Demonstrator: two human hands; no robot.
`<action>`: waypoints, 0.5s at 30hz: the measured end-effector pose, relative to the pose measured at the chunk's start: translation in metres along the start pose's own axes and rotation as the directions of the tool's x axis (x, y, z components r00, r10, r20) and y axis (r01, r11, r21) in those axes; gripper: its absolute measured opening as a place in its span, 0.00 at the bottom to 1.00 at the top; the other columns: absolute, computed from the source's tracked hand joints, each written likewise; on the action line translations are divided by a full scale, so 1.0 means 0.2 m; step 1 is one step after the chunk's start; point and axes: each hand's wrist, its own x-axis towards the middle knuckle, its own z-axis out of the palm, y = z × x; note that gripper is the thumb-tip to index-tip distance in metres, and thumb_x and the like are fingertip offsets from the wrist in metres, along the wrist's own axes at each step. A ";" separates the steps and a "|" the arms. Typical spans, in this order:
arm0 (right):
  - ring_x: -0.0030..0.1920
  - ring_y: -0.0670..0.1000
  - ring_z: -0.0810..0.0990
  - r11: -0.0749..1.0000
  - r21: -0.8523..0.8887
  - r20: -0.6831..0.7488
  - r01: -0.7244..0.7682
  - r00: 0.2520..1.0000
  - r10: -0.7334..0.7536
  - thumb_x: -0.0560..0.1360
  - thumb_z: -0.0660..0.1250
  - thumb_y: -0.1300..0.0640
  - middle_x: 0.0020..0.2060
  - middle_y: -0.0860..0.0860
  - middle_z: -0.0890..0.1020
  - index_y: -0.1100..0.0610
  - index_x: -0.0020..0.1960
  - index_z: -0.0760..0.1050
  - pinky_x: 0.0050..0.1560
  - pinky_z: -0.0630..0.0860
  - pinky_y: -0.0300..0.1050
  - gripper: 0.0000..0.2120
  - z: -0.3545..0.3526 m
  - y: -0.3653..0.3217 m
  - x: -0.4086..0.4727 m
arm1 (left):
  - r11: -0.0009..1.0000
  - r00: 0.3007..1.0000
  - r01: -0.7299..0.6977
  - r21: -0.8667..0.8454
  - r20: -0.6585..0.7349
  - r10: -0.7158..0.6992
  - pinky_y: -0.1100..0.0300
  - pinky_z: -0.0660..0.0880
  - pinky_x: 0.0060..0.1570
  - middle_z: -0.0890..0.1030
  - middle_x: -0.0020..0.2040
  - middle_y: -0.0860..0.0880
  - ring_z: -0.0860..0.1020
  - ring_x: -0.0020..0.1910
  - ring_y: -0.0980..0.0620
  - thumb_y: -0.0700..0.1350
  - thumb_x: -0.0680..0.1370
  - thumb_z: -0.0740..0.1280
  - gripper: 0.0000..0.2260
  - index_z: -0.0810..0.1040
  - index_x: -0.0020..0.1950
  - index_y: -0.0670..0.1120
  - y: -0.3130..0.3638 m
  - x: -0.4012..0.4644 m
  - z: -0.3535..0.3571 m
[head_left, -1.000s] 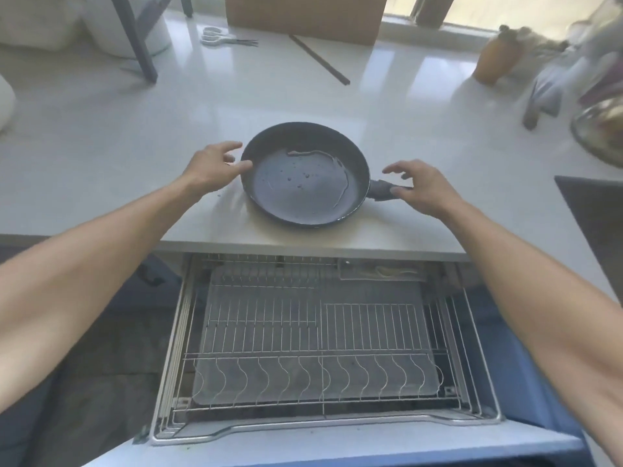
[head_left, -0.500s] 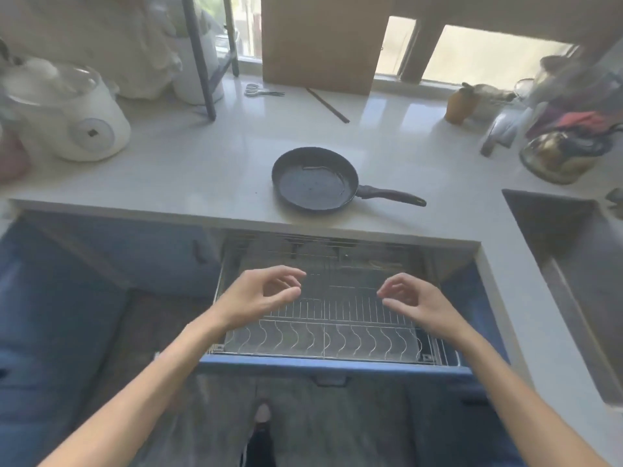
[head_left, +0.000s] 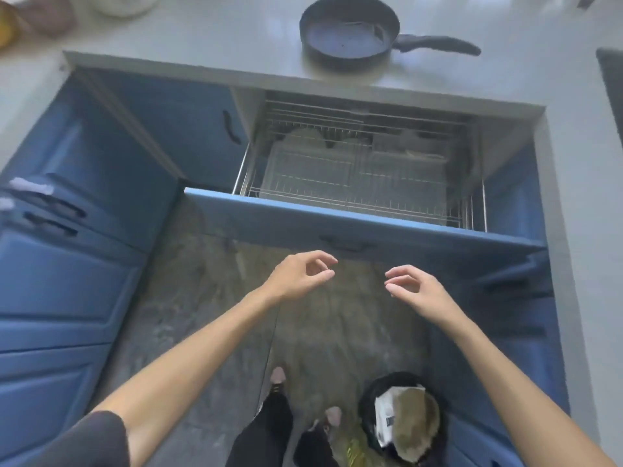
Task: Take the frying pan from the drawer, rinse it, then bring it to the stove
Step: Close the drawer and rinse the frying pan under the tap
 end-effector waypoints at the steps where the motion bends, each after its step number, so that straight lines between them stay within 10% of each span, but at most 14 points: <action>1: 0.44 0.47 0.83 1.000 0.008 -0.016 -0.010 1.000 0.010 0.72 0.68 0.53 0.44 0.47 0.84 0.44 0.47 0.77 0.50 0.76 0.45 0.05 0.07 0.05 0.05 | 0.999 0.998 0.026 0.046 0.055 -0.029 0.50 0.76 0.58 0.83 0.46 0.57 0.81 0.49 0.56 0.59 0.72 0.66 0.12 0.76 0.55 0.62 -0.05 0.07 0.03; 5: 0.44 0.48 0.82 0.997 0.077 -0.142 -0.026 0.989 0.037 0.75 0.64 0.53 0.50 0.51 0.83 0.47 0.54 0.75 0.51 0.74 0.43 0.08 0.35 0.25 0.34 | 0.989 0.975 0.067 0.129 0.203 -0.092 0.57 0.74 0.59 0.81 0.55 0.53 0.81 0.53 0.52 0.55 0.75 0.68 0.19 0.72 0.65 0.56 -0.27 0.38 0.12; 10: 0.60 0.54 0.75 0.994 -0.112 -0.216 -0.016 0.976 -0.008 0.77 0.60 0.51 0.62 0.55 0.76 0.56 0.64 0.71 0.54 0.65 0.40 0.17 0.53 0.41 0.79 | 0.974 0.997 0.004 0.226 0.070 -0.020 0.60 0.69 0.58 0.78 0.64 0.49 0.75 0.62 0.49 0.48 0.76 0.66 0.20 0.71 0.68 0.50 -0.51 0.73 0.23; 15: 0.60 0.56 0.74 0.977 -0.212 -0.239 -0.021 0.971 -0.031 0.79 0.58 0.52 0.58 0.56 0.79 0.57 0.59 0.74 0.55 0.66 0.43 0.14 0.52 0.51 0.96 | 0.989 0.999 0.032 0.142 -0.039 -0.027 0.63 0.70 0.49 0.82 0.52 0.51 0.79 0.54 0.52 0.50 0.74 0.68 0.13 0.79 0.58 0.51 -0.58 0.88 0.30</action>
